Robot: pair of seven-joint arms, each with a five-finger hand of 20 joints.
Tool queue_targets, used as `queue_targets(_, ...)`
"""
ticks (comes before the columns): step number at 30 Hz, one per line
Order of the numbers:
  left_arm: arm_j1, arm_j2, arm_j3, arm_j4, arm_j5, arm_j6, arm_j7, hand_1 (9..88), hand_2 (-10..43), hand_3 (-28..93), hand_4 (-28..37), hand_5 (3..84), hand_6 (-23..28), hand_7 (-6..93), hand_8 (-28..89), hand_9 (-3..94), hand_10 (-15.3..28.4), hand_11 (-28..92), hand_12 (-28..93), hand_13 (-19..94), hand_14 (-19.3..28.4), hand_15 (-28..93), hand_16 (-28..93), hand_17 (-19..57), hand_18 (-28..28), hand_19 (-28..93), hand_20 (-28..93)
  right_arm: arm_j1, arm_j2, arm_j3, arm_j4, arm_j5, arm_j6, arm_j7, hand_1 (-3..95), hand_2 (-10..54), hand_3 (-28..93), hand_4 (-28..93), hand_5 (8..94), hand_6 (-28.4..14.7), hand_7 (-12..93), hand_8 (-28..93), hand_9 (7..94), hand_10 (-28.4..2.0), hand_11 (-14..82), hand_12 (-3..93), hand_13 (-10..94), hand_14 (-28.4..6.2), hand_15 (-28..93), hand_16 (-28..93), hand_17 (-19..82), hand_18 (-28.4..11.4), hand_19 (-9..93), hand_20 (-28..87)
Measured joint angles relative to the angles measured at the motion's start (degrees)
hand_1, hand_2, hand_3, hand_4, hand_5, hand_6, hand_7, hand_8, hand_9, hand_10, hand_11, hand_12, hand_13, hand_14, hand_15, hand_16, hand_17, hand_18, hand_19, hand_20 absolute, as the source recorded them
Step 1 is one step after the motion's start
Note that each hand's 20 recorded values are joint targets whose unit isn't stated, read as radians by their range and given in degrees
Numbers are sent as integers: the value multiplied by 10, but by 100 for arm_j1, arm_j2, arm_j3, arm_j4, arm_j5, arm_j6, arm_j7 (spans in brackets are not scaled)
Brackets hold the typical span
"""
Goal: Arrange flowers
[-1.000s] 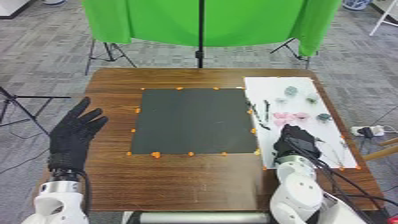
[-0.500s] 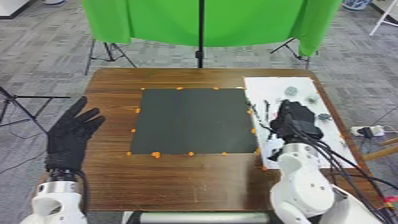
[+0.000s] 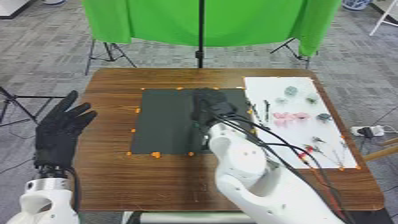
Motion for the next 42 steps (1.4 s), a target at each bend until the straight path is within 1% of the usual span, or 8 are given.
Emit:
queue_targets(4,-280,167,173,42,5,20,-53,238,95,736,-259,367,88,88,-72,351,200,297,138,245,254,596,-75,-68,242,497,314,131,-620,-292,473,-157,-5,-209,569,-95,741,-283,895,-57,231,185,915,-125,419,252,919,-57,628,174,570,-206,932,384)
queue_targets(9,-797,279,444,199,23,-4,-152,238,95,735,-259,367,87,88,-72,351,200,297,138,245,254,596,-75,-68,242,497,316,611,-912,-1181,1051,127,148,365,568,-95,740,-283,897,-57,230,185,915,-125,422,248,919,-57,627,176,570,-204,932,387)
queue_targets(13,-1136,318,578,307,29,-52,-193,238,95,735,-259,367,87,89,-72,350,199,297,138,246,253,595,-75,-68,243,497,316,882,-914,-1548,1367,309,416,461,569,-95,737,-283,895,-57,231,185,914,-124,423,246,916,-57,628,179,568,-203,932,388)
queue_targets(17,-1315,317,633,349,50,-121,-240,238,95,735,-258,367,87,89,-72,351,200,297,138,245,253,596,-75,-68,243,497,316,1085,-880,-1779,1667,261,730,416,566,-95,733,-283,891,-54,234,183,908,-122,426,247,910,-57,629,182,560,-200,932,385)
queue_targets(27,-1370,310,661,362,77,-199,-253,237,94,736,-258,367,87,89,-72,350,200,296,138,245,254,596,-75,-67,243,498,317,1225,-766,-1991,1776,212,828,251,554,-95,694,-283,858,-29,255,96,893,-109,401,243,883,-62,612,177,522,-199,932,343)
queue_targets(34,-1350,324,693,371,66,-201,-222,237,94,737,-258,367,88,89,-72,352,200,297,139,245,254,597,-75,-67,243,498,317,943,-758,-1820,1645,200,680,63,434,-95,702,-283,775,-34,181,-24,849,-125,422,200,833,-76,630,164,480,-212,932,319)
queue_targets(36,-1297,324,659,360,66,-200,-220,238,95,736,-259,367,88,89,-72,352,200,297,138,245,254,597,-75,-67,243,498,317,876,-744,-1792,1586,214,670,33,401,-95,717,-282,760,-35,183,-113,842,-129,424,198,826,-81,636,161,474,-215,932,319)
queue_targets(42,-968,276,439,246,73,-196,-239,239,95,736,-258,367,88,88,-72,352,201,298,139,245,255,597,-76,-67,243,499,317,626,-725,-1474,1325,223,690,-138,376,-95,699,-282,725,-41,160,-117,834,-133,433,198,822,-85,646,159,467,-225,932,338)
